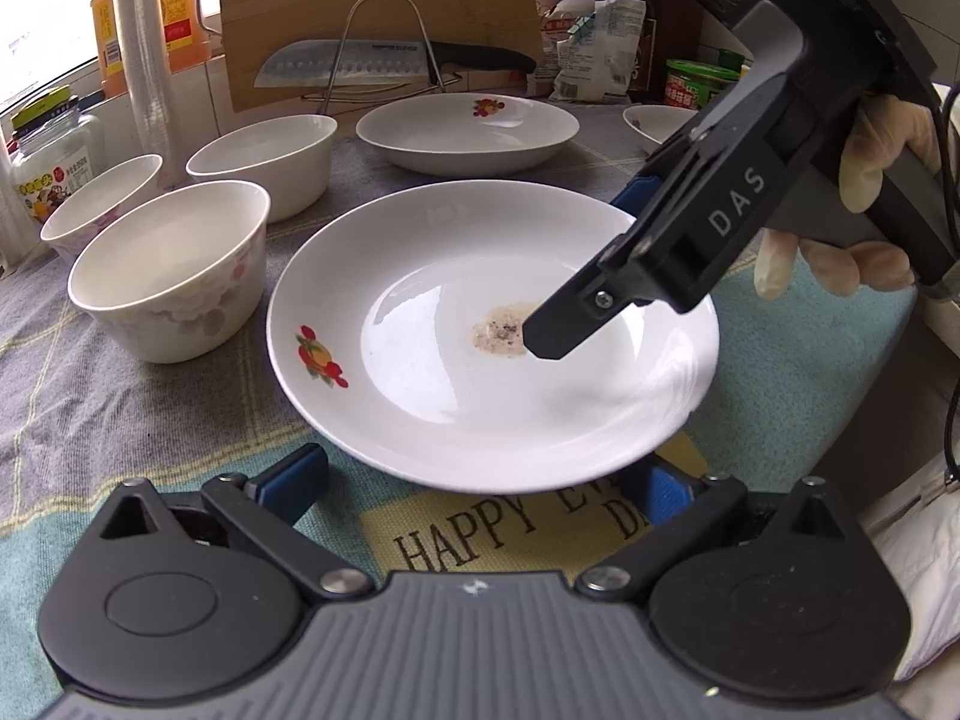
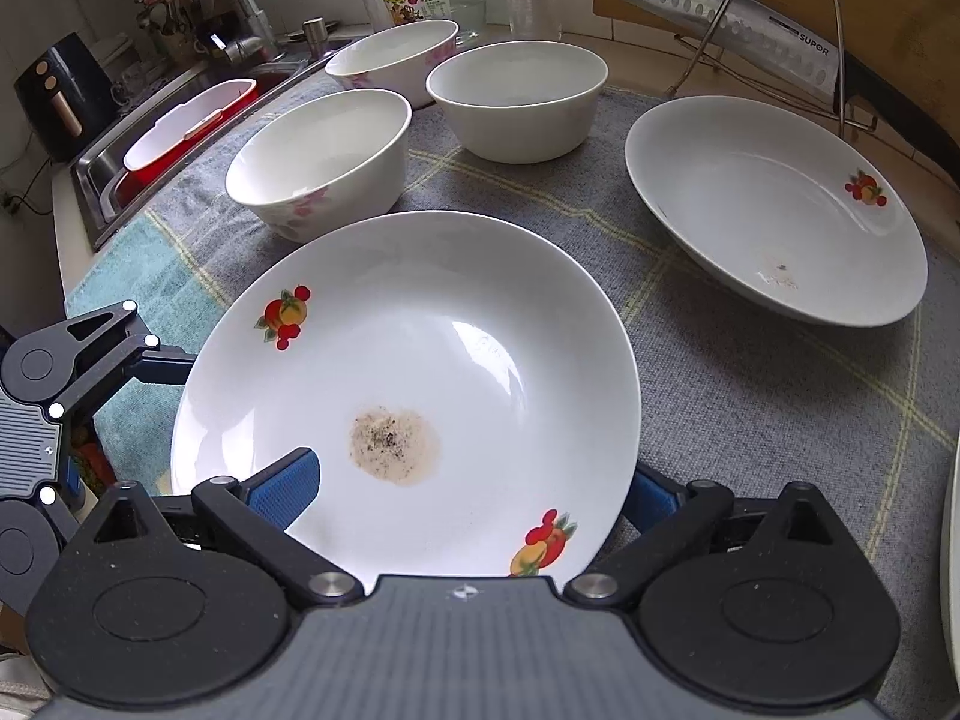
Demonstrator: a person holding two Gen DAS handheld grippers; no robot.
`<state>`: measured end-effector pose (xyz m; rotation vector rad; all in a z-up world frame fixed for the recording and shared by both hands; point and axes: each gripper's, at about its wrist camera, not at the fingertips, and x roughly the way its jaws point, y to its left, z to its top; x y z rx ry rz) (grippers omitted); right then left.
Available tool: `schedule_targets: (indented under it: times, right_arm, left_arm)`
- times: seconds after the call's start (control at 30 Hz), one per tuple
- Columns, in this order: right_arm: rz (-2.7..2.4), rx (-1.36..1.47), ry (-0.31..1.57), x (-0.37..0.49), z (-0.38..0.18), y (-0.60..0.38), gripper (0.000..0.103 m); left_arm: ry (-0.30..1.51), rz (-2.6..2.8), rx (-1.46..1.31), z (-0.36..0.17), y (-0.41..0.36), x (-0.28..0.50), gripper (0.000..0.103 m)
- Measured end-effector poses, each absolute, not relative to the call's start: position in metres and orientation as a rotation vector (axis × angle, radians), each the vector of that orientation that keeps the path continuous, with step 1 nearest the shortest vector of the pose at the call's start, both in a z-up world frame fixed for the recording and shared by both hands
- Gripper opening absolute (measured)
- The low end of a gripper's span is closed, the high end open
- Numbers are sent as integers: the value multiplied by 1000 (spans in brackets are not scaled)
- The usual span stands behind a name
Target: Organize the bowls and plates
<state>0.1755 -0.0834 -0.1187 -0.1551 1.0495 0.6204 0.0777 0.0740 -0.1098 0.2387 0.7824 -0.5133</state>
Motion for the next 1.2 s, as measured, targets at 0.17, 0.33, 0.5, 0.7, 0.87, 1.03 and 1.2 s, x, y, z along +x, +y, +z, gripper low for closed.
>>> schedule_targets:
  times: [0.17, 0.33, 0.5, 0.7, 0.87, 1.03, 1.2]
  right_arm:
    - [631, -94, 1070, 183, -117, -91, 103]
    - [626, -48, 1077, 187, -117, -93, 103]
    - [627, -46, 1078, 188, -117, -93, 103]
    - [633, -40, 1120, 194, -115, -93, 103]
    - [630, -13, 1159, 205, -114, -93, 103]
    - [621, 4, 1189, 216, -113, -91, 103]
    - [612, 1, 1201, 218, -113, -89, 103]
  left_arm:
    - [765, -556, 252, -111, 76, 83, 103]
    - [755, -608, 272, -111, 77, 88, 103]
    - [743, -658, 291, -111, 80, 93, 103]
    - [720, -698, 297, -112, 85, 92, 103]
    - [707, -720, 300, -112, 88, 92, 103]
    - [699, -733, 301, -112, 90, 92, 103]
    - [693, -743, 302, -111, 92, 92, 103]
